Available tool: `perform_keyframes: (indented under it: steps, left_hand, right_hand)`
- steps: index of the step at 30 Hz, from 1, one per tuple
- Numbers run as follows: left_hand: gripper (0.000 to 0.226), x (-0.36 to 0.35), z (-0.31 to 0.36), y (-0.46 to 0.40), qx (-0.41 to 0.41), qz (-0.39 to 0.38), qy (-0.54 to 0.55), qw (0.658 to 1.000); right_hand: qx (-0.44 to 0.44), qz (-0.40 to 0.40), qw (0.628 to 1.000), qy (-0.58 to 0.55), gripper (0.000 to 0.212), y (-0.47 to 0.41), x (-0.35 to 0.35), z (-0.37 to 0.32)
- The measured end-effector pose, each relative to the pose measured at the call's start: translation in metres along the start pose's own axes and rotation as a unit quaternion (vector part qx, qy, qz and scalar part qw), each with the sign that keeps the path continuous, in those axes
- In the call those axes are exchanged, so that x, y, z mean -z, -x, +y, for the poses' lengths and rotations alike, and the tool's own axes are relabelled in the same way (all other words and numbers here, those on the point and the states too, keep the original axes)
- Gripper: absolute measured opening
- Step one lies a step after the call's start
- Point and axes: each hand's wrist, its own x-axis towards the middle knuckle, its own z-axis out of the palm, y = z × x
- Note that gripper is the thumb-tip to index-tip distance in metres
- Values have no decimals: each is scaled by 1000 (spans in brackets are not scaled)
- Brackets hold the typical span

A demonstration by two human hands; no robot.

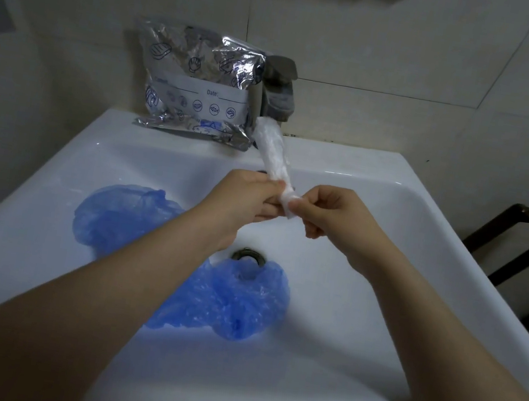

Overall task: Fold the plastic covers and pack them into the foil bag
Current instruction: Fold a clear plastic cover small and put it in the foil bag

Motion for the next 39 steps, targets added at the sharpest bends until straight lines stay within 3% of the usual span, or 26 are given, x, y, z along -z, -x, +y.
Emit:
perform_keyframes:
  steps: [5,9,11,14,17,21,27,35,39]
  left_hand:
    - [17,2,1,1,-15,-42,-33,998]
    - [11,4,0,0,12,-40,19,999]
    - [10,4,1,0,25,-54,43,997]
    - [10,6,2,0,40,-70,66,995]
    - [14,6,2,0,57,-69,68,994]
    - [17,3,1,0,61,-56,55,995]
    - [15,3,-6,-3,36,-8,-21,999]
    - [23,0,-5,-2,22,-68,-31,997]
    - [15,4,-4,0,6,-108,-65,992]
  right_hand:
    - [-28,29,999,29,27,-2,1,2]
    - [112,24,986,117,24,-1,3,1]
    - [190,-9,967,170,33,0,8,-1]
    - [222,-43,946,233,38,-1,15,0]
    - [233,-24,942,239,26,-3,13,2]
    - [222,1,949,223,9,-4,12,2]
    - [182,-37,952,244,15,-6,6,7]
    - [46,49,989,129,21,-8,-1,13]
    - [10,64,995,70,19,-7,-4,13]
